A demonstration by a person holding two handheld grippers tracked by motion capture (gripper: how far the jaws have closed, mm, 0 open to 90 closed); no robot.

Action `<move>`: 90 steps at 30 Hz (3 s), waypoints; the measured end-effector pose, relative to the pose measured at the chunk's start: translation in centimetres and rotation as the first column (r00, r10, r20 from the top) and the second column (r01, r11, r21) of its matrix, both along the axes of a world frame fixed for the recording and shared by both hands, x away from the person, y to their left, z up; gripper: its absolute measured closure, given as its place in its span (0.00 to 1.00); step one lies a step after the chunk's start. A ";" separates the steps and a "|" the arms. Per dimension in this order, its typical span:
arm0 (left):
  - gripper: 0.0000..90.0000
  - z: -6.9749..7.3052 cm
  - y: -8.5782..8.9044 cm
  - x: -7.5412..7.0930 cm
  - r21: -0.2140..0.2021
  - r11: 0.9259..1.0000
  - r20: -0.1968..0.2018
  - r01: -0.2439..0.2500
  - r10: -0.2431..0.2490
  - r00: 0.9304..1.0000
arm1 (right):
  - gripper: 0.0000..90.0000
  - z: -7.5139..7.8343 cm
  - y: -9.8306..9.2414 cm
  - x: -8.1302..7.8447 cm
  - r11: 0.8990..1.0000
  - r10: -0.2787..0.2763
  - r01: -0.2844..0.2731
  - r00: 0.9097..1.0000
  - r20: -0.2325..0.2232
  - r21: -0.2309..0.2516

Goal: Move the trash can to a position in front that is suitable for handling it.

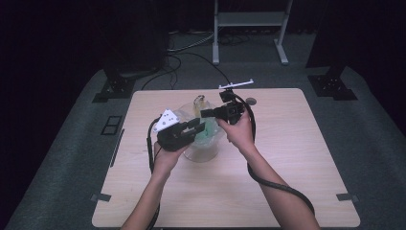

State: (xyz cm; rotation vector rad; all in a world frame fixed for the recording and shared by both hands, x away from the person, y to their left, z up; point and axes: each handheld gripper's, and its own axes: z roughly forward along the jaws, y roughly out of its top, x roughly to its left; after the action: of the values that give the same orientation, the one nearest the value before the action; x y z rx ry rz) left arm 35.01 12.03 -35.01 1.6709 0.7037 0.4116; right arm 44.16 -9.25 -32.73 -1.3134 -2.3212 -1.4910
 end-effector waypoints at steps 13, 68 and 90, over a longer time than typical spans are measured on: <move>0.44 -0.2 0.5 -2.1 -0.018 0.999 0.021 0.046 -0.046 0.999 | 0.99 0.7 -0.9 -0.2 1.000 -0.008 0.007 1.000 0.016 0.026; 0.20 -4.0 0.9 -5.0 0.090 0.982 -0.032 0.166 -0.164 0.986 | 0.99 6.8 -4.4 -0.7 0.990 -0.033 0.016 0.993 0.116 0.139; 0.17 -4.5 0.7 -4.5 0.083 0.983 -0.046 0.166 -0.163 0.986 | 0.99 9.1 -11.2 -1.9 0.982 -0.120 0.094 0.981 0.154 0.165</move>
State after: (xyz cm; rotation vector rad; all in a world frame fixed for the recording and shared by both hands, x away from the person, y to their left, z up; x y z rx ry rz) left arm 30.50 12.72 -39.54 1.8079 0.5775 0.2960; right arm 42.24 -20.44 -23.66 -1.3412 -2.1999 -1.8391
